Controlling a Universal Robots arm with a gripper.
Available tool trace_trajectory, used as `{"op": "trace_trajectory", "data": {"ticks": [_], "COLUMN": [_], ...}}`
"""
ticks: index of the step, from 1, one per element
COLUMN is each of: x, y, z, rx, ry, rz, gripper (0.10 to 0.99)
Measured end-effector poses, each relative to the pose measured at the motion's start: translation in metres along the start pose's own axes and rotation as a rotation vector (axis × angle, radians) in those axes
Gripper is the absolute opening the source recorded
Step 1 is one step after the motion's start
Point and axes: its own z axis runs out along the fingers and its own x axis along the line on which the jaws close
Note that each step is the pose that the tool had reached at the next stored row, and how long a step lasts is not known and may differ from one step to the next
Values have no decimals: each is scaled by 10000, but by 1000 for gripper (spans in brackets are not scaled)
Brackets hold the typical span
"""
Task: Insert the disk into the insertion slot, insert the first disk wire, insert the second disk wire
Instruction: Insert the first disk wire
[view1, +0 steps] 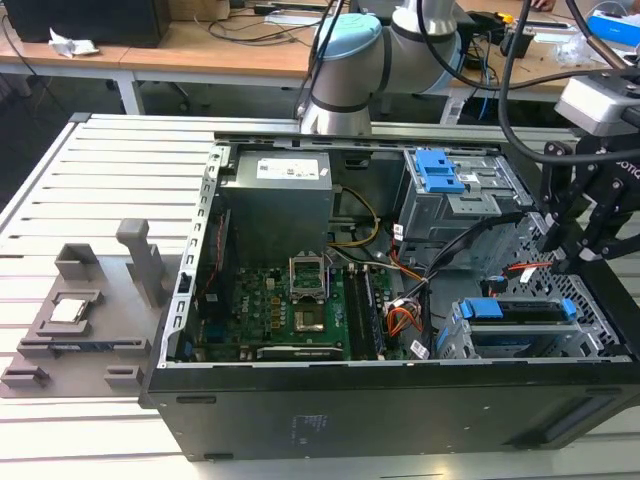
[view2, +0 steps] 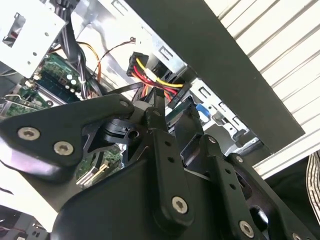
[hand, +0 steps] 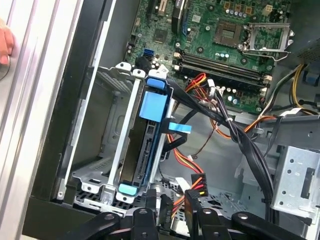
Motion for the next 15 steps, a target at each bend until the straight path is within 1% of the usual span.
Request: {"op": "trace_trajectory", "data": {"ticks": [1,3,5,6,11,12,13,14,15], "x": [-7,-12,-10,-8,-8,-8,-8,-8,-8], "y": [-21,-40,-64,-72,-73,-73,-74,-74,-74], "z": [13,35,62,64,67,67,66,66,67], "rx": [-23,-54,-94,-101,-101,-101,-101,-101,-101], "ry": [71,172,310,335,331,331,334,333,332], "rz": [1,5,10,11,11,11,11,11,11], "gripper": [361,361,361,361,361,345,216,169,169]}}
